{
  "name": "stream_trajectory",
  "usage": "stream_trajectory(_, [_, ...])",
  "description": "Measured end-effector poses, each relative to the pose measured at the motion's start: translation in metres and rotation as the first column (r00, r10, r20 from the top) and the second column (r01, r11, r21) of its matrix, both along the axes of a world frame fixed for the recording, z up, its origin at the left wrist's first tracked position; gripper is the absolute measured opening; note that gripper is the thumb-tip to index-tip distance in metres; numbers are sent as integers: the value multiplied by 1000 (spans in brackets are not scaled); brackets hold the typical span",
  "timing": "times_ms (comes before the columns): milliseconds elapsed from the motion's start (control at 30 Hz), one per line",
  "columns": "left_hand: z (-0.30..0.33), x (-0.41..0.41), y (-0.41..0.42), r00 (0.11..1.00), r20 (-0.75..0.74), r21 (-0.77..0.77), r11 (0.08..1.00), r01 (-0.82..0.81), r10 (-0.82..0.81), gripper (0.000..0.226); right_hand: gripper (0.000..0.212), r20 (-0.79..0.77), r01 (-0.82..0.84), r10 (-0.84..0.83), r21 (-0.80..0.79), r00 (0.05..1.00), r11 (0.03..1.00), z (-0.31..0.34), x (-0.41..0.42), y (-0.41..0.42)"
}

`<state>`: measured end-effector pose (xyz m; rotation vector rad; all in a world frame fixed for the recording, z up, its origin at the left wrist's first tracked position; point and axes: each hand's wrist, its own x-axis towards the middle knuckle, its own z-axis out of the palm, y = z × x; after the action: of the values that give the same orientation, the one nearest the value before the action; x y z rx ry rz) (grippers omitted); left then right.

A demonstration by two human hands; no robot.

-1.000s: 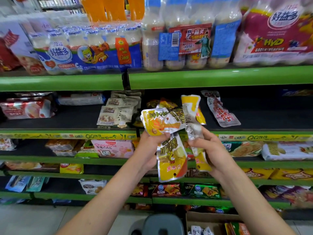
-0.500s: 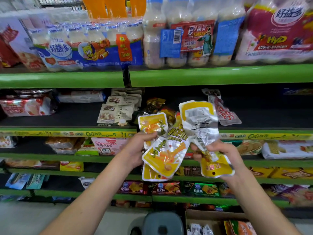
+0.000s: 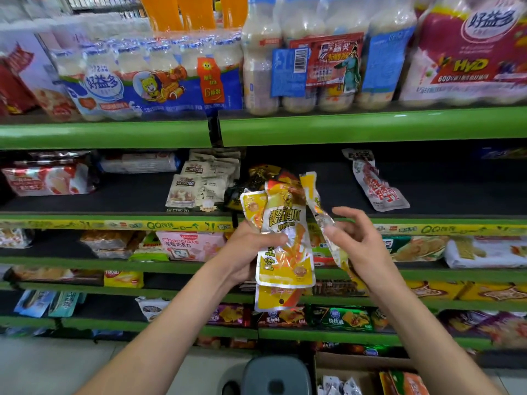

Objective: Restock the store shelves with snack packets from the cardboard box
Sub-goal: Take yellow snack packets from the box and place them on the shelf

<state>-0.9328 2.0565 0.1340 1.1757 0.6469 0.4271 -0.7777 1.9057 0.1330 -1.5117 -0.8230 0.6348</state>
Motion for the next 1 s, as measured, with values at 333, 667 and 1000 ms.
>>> stream_trajectory(333, [-10, -6, -5, 999, 35, 3, 1000, 2, -2, 35, 38, -237, -8, 1, -29, 971, 1000, -12, -4, 7])
stream_trajectory(667, [-18, -15, -1, 999, 25, -64, 997, -46, 48, 31, 12, -27, 144, -143, 4, 989, 990, -9, -8, -1])
stream_trajectory(1000, [-20, -17, 2, 993, -4, -32, 993, -116, 116, 30, 21, -49, 139, -138, 20, 989, 990, -2, -1, -9])
